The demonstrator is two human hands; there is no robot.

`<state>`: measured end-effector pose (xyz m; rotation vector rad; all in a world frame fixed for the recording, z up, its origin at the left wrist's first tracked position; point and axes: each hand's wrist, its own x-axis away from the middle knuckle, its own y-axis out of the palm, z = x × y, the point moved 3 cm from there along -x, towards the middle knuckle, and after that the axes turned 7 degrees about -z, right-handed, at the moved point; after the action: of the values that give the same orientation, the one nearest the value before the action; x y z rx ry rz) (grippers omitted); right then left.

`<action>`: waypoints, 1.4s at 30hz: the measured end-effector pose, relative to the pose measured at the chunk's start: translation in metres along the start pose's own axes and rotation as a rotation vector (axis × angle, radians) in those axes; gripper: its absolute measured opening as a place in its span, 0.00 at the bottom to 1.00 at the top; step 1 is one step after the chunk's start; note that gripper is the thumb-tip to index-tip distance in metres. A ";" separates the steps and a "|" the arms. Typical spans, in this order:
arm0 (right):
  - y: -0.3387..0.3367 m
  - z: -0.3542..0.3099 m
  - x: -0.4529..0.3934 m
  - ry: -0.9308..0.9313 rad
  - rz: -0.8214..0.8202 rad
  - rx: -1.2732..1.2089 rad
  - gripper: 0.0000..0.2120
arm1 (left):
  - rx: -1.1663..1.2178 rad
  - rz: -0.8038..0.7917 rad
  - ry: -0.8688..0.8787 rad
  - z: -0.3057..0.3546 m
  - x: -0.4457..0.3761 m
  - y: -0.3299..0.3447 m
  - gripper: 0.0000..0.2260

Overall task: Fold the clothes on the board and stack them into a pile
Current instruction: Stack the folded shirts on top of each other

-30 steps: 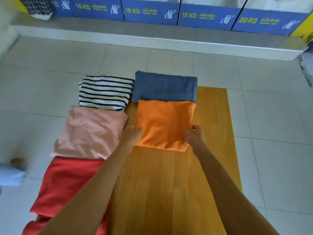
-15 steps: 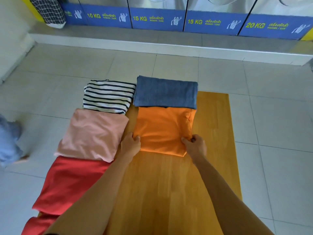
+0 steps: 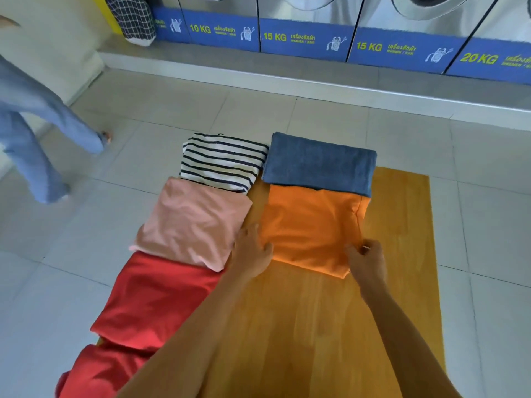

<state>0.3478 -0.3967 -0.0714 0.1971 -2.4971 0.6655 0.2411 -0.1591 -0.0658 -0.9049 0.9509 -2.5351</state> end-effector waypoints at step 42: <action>0.225 -0.252 0.014 -0.266 -0.510 -0.278 0.16 | 0.611 0.291 0.139 -0.056 -0.136 -0.309 0.15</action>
<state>0.3933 -0.0767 0.0256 0.8273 -2.5916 0.0835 0.2944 0.1599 0.0462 -0.3798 0.2660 -2.4223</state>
